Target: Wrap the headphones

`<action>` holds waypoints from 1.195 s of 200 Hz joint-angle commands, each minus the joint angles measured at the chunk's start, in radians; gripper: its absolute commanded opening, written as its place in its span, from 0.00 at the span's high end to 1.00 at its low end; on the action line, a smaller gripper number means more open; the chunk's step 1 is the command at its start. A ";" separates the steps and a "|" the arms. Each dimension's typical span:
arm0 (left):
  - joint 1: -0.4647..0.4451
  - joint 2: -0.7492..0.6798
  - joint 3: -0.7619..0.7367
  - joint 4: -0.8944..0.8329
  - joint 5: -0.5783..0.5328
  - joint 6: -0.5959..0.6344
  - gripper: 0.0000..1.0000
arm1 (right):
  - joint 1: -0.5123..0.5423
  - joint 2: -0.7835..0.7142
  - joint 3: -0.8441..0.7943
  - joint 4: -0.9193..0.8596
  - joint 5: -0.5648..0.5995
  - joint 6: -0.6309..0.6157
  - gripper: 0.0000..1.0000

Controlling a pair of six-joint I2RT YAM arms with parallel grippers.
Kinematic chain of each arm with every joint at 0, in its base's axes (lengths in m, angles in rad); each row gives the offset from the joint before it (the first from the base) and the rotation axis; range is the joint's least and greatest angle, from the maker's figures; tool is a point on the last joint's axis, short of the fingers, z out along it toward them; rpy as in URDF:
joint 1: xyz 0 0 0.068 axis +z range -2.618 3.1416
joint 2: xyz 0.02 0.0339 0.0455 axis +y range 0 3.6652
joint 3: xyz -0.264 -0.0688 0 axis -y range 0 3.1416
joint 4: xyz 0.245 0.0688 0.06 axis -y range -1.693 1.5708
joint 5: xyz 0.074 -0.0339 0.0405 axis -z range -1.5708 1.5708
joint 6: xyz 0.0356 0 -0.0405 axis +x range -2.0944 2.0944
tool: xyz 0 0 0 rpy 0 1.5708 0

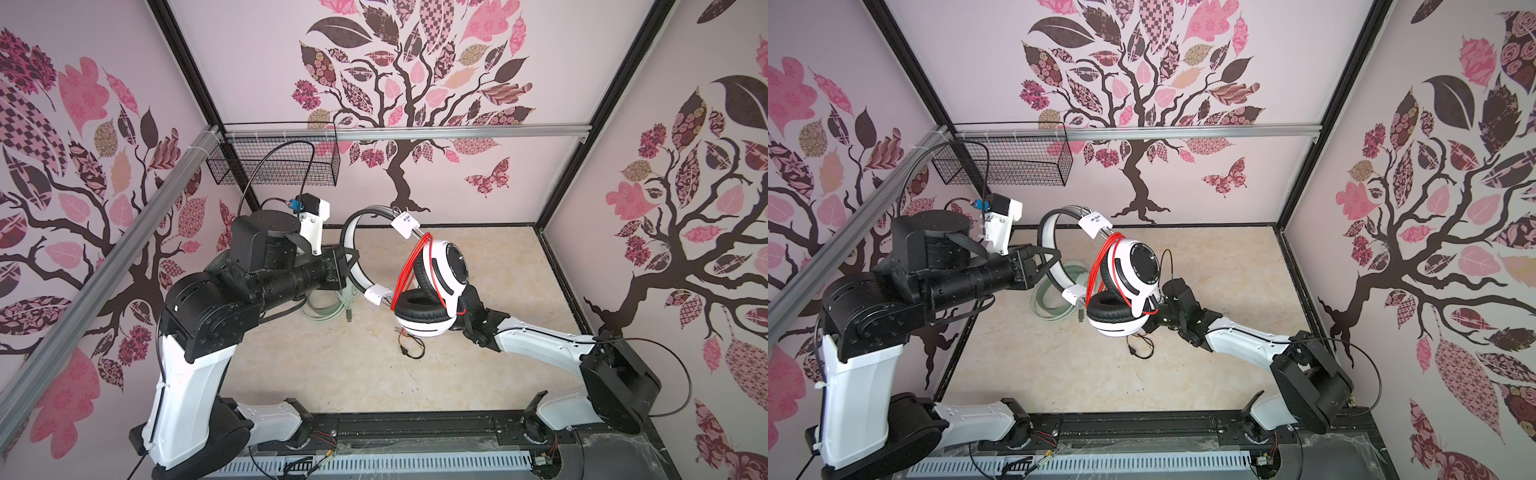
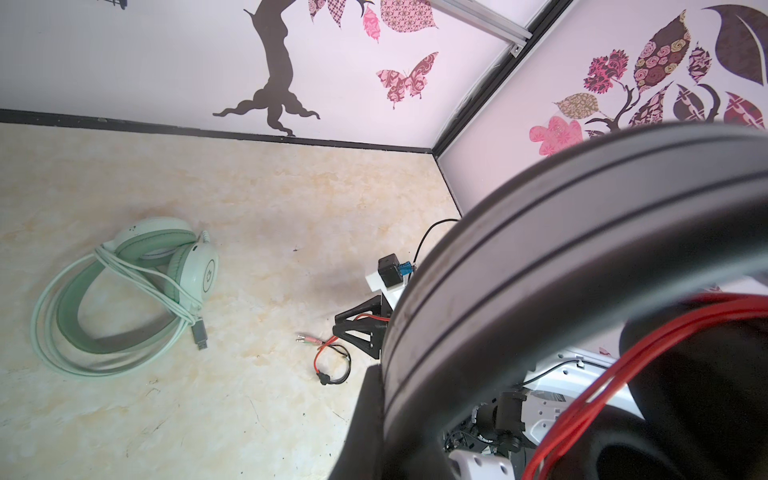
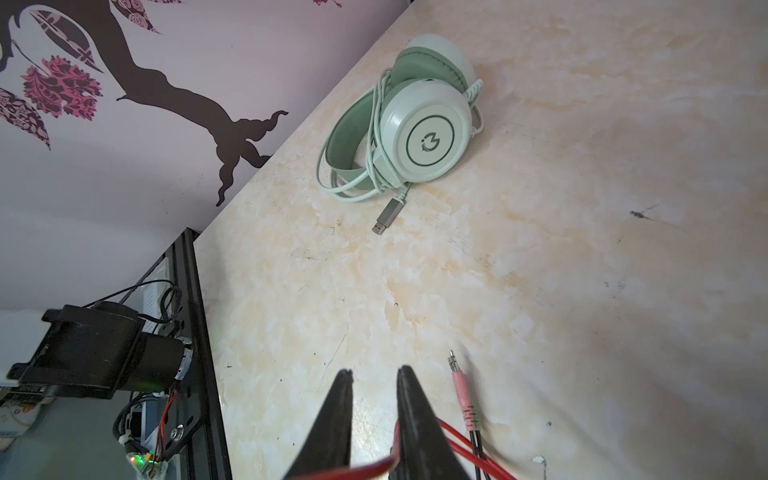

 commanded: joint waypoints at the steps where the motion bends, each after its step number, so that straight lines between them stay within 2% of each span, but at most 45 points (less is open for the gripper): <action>1: 0.006 -0.009 0.049 0.099 0.014 -0.034 1.00 | -0.004 0.023 -0.018 0.042 -0.018 0.020 0.74; 48: 0.009 -0.009 0.055 0.097 0.015 -0.034 1.00 | -0.001 0.036 -0.039 0.072 -0.028 0.037 0.73; 63: 0.011 -0.009 0.059 0.094 0.013 -0.032 1.00 | -0.003 0.040 -0.049 0.083 -0.037 0.043 0.65; 73: 0.011 -0.009 0.059 0.093 0.013 -0.032 1.00 | -0.004 0.040 -0.062 0.094 -0.040 0.049 0.64; 111: 0.014 -0.011 0.054 0.096 0.015 -0.035 1.00 | -0.002 0.036 -0.102 0.127 -0.037 0.065 0.69; 151: 0.016 -0.008 0.063 0.094 0.017 -0.035 1.00 | -0.003 0.037 -0.130 0.142 -0.034 0.070 0.69; 180: 0.019 -0.010 0.060 0.092 0.015 -0.033 1.00 | -0.002 0.031 -0.152 0.159 -0.035 0.080 0.80; 200: 0.023 -0.009 0.059 0.093 0.015 -0.035 1.00 | -0.002 0.020 -0.169 0.159 -0.033 0.085 1.00; 239: 0.065 -0.002 0.062 0.088 0.028 -0.037 1.00 | -0.002 -0.028 -0.211 0.126 -0.025 0.085 1.00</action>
